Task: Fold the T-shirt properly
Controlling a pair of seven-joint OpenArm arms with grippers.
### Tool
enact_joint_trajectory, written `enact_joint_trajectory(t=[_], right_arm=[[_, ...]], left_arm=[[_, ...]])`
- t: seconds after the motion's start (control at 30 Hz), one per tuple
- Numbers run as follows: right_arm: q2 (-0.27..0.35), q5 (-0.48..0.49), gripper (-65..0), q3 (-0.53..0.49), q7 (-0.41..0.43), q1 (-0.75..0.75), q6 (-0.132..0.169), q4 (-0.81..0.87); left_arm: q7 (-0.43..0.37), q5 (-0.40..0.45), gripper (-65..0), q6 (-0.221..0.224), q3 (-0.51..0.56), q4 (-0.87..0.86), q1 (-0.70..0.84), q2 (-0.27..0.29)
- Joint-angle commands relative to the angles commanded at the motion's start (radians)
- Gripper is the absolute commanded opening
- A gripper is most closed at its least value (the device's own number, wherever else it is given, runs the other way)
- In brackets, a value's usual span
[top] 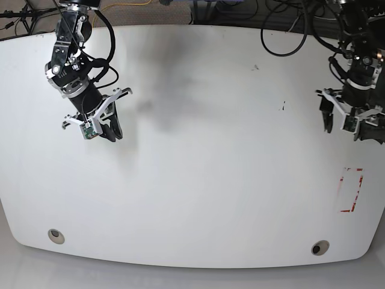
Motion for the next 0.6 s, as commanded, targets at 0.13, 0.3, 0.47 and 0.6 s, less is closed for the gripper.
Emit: enact_joint_trajectory(t=[0.13,0.3,0.47,0.6], right_arm=[[-0.025,-0.052,-56.3,0.012,0.066,-0.040,0.000,-0.043],[-0.071,-0.063,-56.3,0.075,0.118,-0.115,0.008,-0.074],[-0.094,-0.061,-56.3,0.101,0.181,-0.222,0.008,-0.075],[-0.109,-0.058,-56.3,0.104,0.192,-0.307,0.008,-0.075]], left_arm=[[-0.163,0.075,-22.2,0.000,0.025,-0.005,0.054,0.089],[-0.301,0.123,-22.2,0.000,0.054,0.000,0.167,0.195],[-0.311,0.120,-22.2,0.000,0.089,0.003,0.304,0.247],[-0.313,0.115,-22.2,0.000,0.114,0.005,0.411,0.272]])
